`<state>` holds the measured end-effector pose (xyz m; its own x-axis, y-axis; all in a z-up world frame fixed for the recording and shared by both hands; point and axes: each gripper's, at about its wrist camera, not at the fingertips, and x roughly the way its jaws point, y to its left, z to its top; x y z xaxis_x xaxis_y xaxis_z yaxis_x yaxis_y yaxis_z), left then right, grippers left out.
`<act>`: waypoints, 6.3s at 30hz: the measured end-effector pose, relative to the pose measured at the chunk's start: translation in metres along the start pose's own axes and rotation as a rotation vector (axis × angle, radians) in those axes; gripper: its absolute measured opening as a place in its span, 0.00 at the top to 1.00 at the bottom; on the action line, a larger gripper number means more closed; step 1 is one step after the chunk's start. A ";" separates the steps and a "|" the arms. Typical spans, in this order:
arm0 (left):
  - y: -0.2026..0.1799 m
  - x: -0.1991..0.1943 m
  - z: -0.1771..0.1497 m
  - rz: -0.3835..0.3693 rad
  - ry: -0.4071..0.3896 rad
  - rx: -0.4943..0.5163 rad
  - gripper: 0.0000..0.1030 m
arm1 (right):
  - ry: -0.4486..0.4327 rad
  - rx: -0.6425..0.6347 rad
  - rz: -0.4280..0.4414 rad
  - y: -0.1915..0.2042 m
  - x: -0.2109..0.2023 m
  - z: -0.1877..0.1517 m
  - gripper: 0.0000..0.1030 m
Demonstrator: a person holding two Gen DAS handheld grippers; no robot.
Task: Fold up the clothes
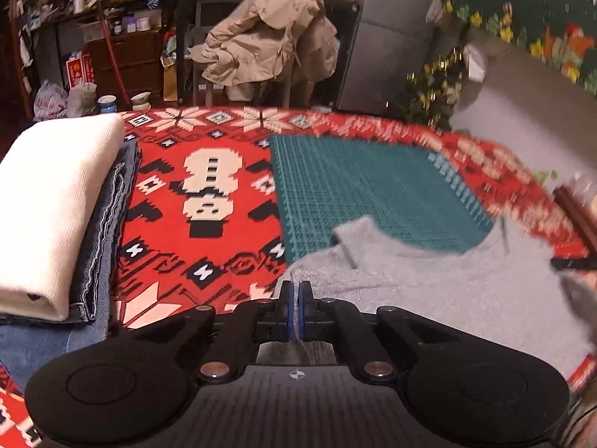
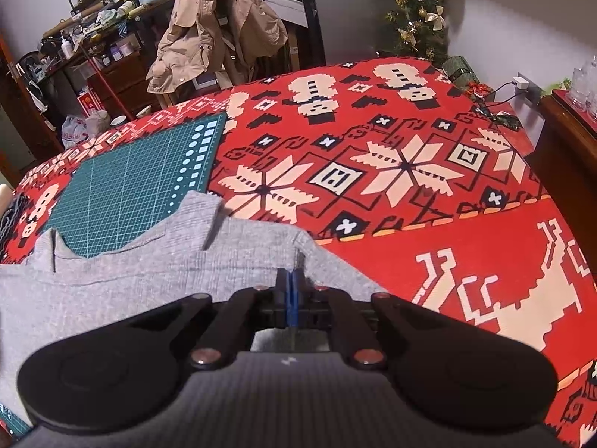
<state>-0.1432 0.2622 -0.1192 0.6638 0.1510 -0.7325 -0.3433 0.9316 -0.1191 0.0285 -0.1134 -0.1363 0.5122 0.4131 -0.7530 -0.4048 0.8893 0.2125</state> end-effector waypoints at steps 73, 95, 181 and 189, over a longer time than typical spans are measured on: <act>-0.160 -0.142 -0.017 -0.048 -0.107 0.196 0.10 | -0.194 -0.354 -0.057 0.148 -0.186 -0.051 0.01; -0.140 -0.081 -0.058 -0.027 0.044 -0.025 0.86 | -0.083 -0.187 -0.041 0.135 -0.149 -0.072 0.36; -0.085 -0.022 -0.105 -0.430 0.175 -0.230 0.97 | 0.018 -0.263 -0.039 0.124 -0.090 -0.131 0.96; -0.085 -0.022 -0.105 -0.425 0.170 -0.221 0.97 | -0.017 -0.257 -0.075 0.114 -0.095 -0.115 0.95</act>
<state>-0.1984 0.1450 -0.1630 0.6640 -0.2991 -0.6853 -0.2109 0.8044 -0.5554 -0.1535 -0.0740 -0.1121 0.5596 0.3535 -0.7496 -0.5432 0.8396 -0.0096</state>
